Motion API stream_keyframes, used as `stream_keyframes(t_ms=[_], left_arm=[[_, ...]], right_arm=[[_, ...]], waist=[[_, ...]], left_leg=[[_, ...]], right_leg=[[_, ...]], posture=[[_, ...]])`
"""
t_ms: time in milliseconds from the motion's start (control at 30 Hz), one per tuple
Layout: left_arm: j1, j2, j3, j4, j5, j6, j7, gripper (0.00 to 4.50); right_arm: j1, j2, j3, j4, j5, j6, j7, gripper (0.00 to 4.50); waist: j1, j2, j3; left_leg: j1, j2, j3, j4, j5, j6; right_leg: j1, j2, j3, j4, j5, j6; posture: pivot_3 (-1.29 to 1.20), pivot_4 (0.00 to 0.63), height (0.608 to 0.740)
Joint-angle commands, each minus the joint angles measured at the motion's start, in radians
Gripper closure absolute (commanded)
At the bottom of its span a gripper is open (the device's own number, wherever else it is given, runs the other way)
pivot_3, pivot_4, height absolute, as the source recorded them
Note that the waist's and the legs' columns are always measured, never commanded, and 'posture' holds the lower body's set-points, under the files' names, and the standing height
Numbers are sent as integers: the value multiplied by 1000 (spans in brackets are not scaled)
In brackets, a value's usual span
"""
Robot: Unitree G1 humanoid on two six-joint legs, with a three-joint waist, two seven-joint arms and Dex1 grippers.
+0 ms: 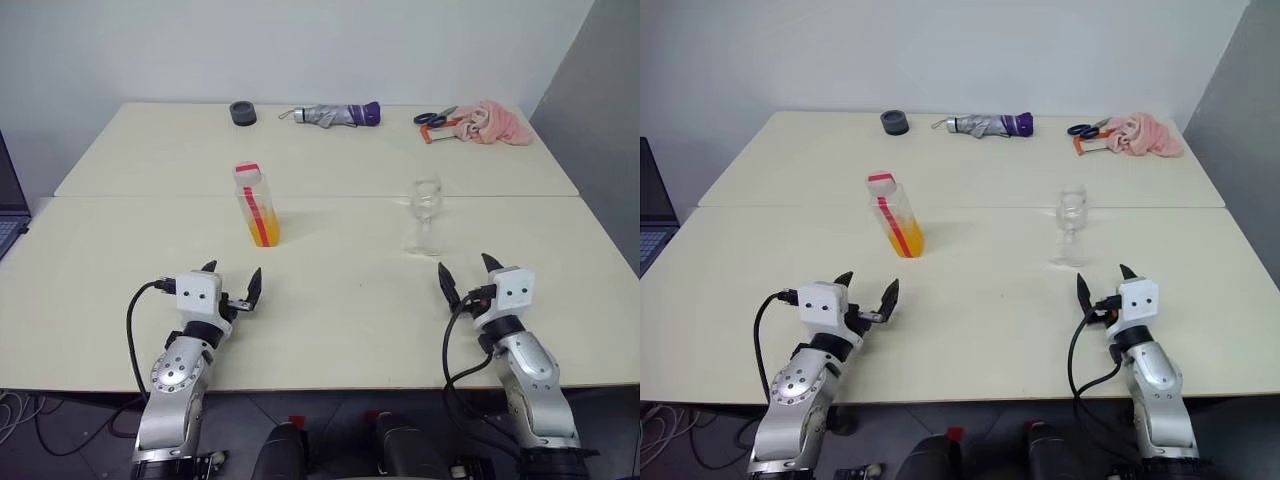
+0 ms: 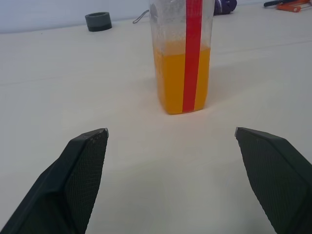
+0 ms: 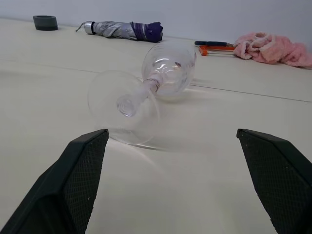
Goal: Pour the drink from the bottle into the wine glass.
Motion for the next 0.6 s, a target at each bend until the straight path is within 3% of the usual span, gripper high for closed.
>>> stream_keyframes(t_ms=[33, 600], left_arm=[[-8, -9, 24, -37, -18, -28, 7, 38], [-46, -2, 55, -8, 4, -62, 23, 38]], right_arm=[[-15, -9, -13, -17, 9, -16, 6, 0], [-13, -15, -3, -16, 2, -23, 26, 0]], waist=[[0, 0, 0], [0, 0, 0]], left_leg=[[0, 0, 0, 0, 0, 0], [0, 0, 0, 0, 0, 0]], right_leg=[[0, 0, 0, 0, 0, 0], [0, 0, 0, 0, 0, 0]], posture=[[0, 150, 740], [0, 150, 740]])
